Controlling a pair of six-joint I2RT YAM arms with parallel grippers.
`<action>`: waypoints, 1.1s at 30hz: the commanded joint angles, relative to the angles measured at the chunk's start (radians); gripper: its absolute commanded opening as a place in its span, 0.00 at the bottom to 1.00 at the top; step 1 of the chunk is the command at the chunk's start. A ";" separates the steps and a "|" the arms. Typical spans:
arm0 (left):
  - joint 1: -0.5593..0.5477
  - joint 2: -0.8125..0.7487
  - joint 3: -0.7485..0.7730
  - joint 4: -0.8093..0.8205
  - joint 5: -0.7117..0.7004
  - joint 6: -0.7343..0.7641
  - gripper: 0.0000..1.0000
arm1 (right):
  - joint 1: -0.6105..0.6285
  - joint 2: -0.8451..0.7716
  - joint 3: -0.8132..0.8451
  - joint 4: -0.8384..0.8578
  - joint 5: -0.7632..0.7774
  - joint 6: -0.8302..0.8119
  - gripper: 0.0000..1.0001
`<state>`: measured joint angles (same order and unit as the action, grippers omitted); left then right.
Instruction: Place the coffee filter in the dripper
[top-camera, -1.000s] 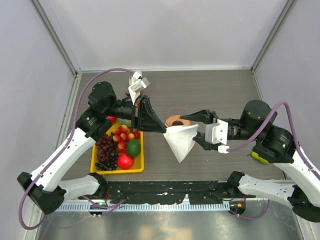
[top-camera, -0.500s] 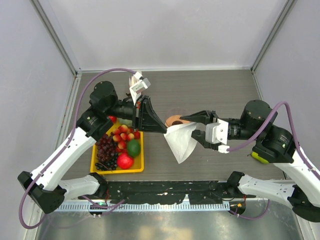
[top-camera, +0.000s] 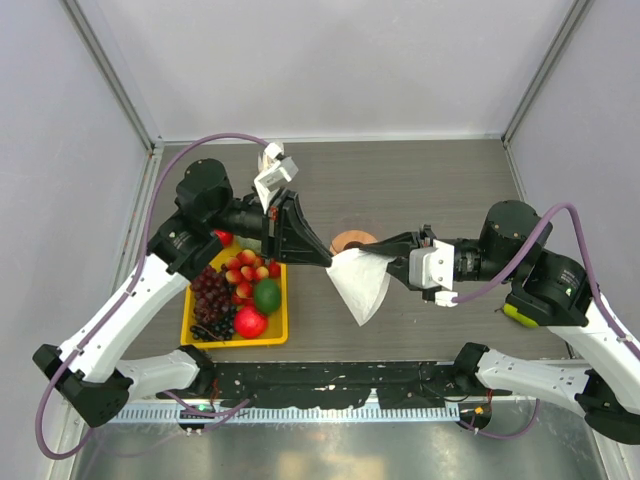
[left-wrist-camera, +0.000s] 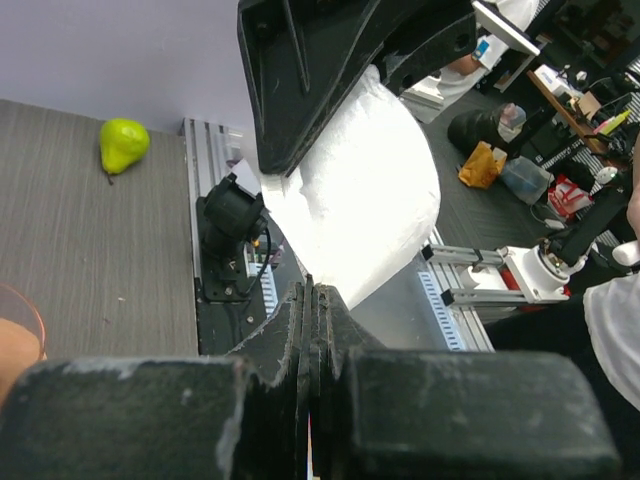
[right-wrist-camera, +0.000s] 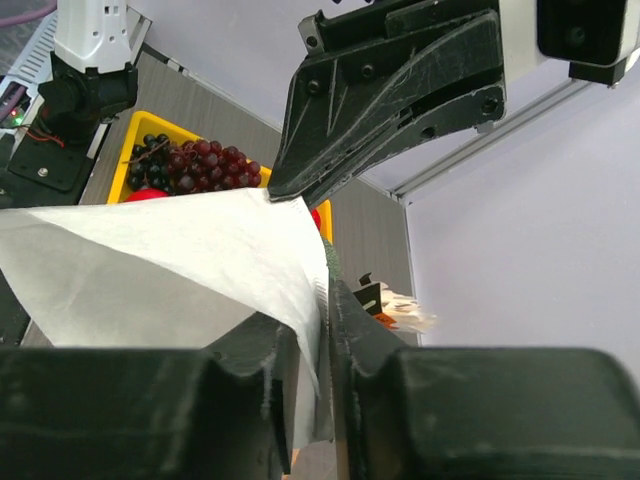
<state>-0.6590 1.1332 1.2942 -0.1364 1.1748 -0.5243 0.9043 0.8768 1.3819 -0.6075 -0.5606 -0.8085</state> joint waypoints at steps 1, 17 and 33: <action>-0.004 -0.001 0.076 -0.068 0.006 0.070 0.00 | 0.005 -0.004 0.037 0.020 -0.019 -0.006 0.16; -0.014 0.043 0.120 -0.123 -0.067 -0.020 0.44 | 0.027 0.005 0.039 -0.015 -0.018 -0.185 0.05; -0.022 0.039 0.088 -0.028 0.065 0.046 0.00 | 0.042 0.011 0.097 -0.024 0.022 -0.034 0.59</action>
<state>-0.6811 1.1896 1.3785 -0.2203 1.1671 -0.5335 0.9409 0.8993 1.4200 -0.6323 -0.5365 -0.9226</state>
